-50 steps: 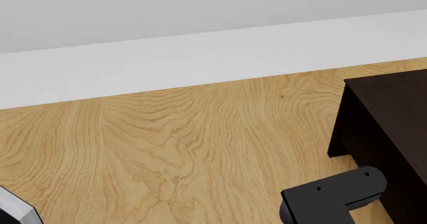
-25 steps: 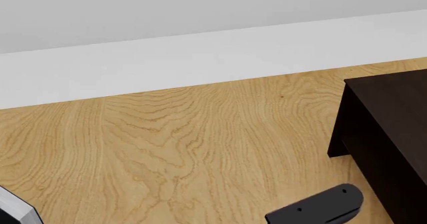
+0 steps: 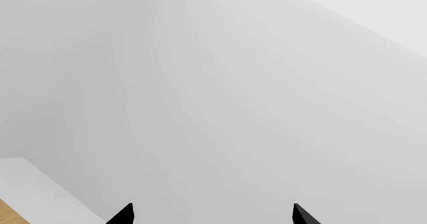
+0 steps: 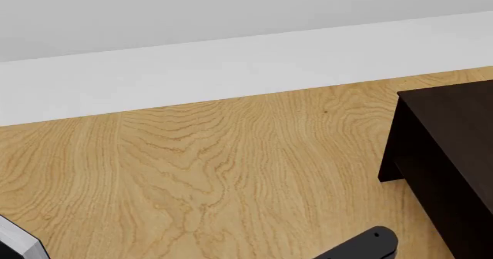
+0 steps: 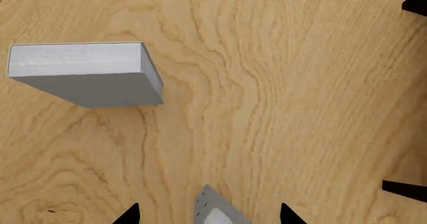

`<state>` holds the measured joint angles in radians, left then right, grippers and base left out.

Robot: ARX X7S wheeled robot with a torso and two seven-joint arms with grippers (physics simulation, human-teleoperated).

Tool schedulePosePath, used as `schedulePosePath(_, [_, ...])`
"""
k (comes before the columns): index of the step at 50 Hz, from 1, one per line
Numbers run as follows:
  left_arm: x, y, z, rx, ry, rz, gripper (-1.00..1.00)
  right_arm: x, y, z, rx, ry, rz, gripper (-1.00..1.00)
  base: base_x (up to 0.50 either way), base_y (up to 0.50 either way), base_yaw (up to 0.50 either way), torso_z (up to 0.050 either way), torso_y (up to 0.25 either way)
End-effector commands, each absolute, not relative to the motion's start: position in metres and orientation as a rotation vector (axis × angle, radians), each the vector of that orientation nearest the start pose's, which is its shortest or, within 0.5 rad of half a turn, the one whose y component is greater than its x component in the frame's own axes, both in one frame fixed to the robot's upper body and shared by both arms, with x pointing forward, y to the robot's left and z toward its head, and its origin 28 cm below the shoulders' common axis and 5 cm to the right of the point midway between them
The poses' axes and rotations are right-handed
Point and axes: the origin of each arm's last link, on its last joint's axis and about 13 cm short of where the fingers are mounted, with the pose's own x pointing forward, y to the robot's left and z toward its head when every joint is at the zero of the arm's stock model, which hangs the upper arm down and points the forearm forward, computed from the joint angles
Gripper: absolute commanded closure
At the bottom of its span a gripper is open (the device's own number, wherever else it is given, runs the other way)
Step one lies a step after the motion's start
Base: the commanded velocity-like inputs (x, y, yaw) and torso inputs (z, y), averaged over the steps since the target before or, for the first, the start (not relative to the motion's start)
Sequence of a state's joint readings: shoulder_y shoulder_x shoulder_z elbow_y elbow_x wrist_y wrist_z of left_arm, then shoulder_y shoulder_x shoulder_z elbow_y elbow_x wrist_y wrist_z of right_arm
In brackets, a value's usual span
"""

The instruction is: Pick up the book on the right and place it on the cabinet shelf.

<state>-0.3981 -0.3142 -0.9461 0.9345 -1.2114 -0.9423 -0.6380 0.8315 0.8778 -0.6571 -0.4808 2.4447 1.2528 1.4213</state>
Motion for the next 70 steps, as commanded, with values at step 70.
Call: schedulePosePath(70, [0.146, 0.299, 0.254, -0.486, -0.57, 0.431, -1.0, 0.173, -0.114, 0.186, -0.594, 1.167, 0.485, -1.0, 0.0, 0.0, 0.0, 0.0, 0.0])
